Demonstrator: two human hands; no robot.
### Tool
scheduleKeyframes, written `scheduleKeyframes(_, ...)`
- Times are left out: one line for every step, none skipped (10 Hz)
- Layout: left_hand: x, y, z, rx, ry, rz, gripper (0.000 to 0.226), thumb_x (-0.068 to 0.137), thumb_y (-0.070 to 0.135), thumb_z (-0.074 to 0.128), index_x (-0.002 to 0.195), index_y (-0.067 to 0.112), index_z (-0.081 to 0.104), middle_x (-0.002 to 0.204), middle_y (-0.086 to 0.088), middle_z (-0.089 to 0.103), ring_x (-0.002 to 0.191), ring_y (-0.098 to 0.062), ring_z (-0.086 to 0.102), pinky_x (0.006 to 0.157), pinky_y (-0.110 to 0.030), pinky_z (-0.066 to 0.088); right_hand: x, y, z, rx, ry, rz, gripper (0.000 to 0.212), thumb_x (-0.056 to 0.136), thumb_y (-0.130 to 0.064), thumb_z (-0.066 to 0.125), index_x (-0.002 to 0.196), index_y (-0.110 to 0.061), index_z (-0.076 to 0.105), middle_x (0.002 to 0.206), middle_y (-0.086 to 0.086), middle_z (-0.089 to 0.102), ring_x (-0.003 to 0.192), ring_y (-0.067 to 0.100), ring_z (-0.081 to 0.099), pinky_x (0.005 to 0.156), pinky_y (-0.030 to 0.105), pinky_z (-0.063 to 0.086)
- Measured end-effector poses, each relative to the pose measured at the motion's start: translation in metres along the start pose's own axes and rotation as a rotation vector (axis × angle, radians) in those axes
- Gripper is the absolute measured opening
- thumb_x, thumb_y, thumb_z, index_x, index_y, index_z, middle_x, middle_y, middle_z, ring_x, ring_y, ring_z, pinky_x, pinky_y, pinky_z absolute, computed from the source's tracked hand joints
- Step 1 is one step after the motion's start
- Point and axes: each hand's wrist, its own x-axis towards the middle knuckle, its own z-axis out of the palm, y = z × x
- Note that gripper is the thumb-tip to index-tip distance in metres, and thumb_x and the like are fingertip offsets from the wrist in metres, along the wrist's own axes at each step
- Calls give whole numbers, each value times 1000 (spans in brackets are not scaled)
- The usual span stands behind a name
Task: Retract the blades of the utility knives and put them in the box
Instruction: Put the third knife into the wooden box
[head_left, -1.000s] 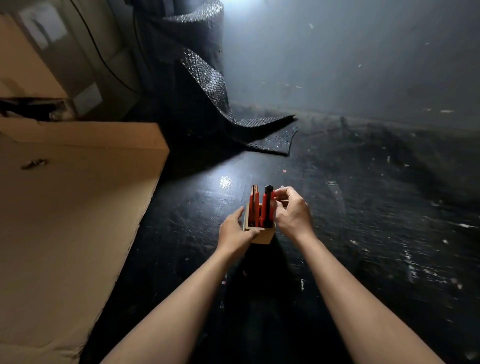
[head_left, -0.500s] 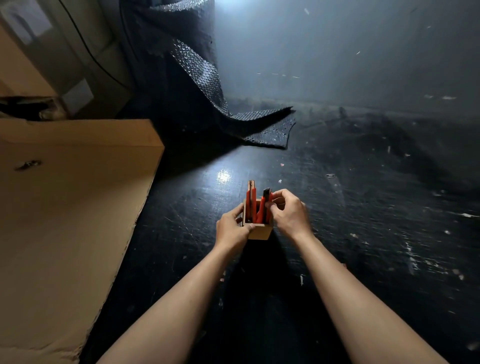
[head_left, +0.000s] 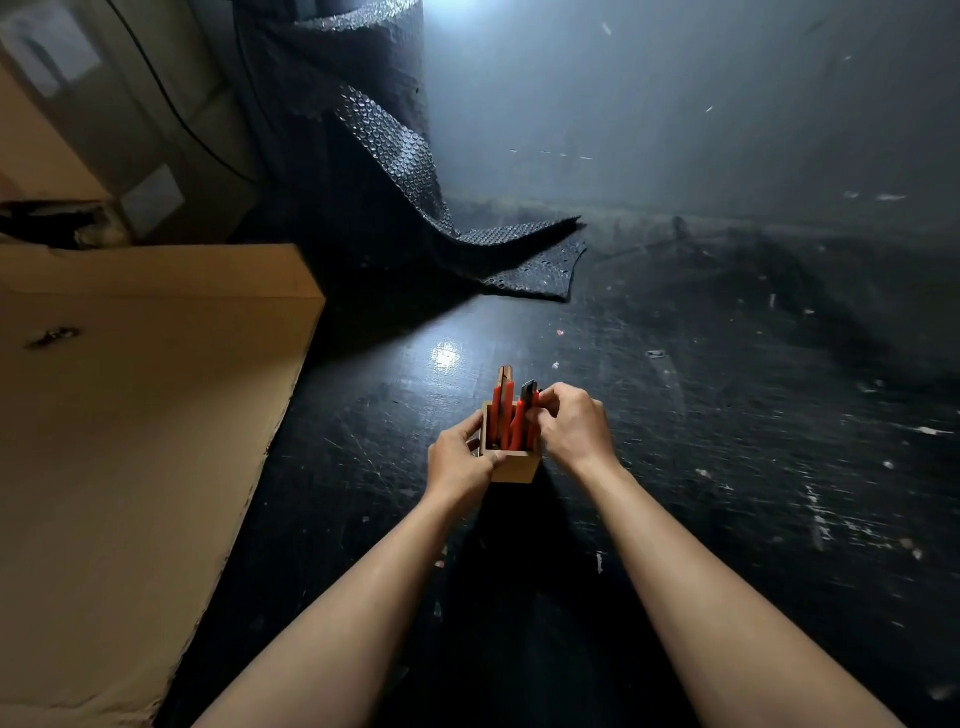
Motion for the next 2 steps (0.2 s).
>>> scheduleKeyframes(-1, 4, -3, 8, -16, -13, 69, 80, 15, 86, 143, 27, 61, 138, 0, 69, 123, -19, 67, 110, -45, 51, -7, 2, -9, -12, -19, -3, 17, 91, -13, 68, 107, -12, 73, 104, 9, 77, 97, 26, 71, 86, 41, 59)
scheduleKeyframes(-15, 1, -9, 7, -16, -6, 66, 84, 15, 83, 146, 18, 58, 138, -3, 67, 125, -22, 66, 110, -44, 51, -19, 4, -28, 22, -3, 0, 26, 89, -14, 70, 114, -10, 71, 106, 9, 76, 100, 24, 70, 91, 38, 57)
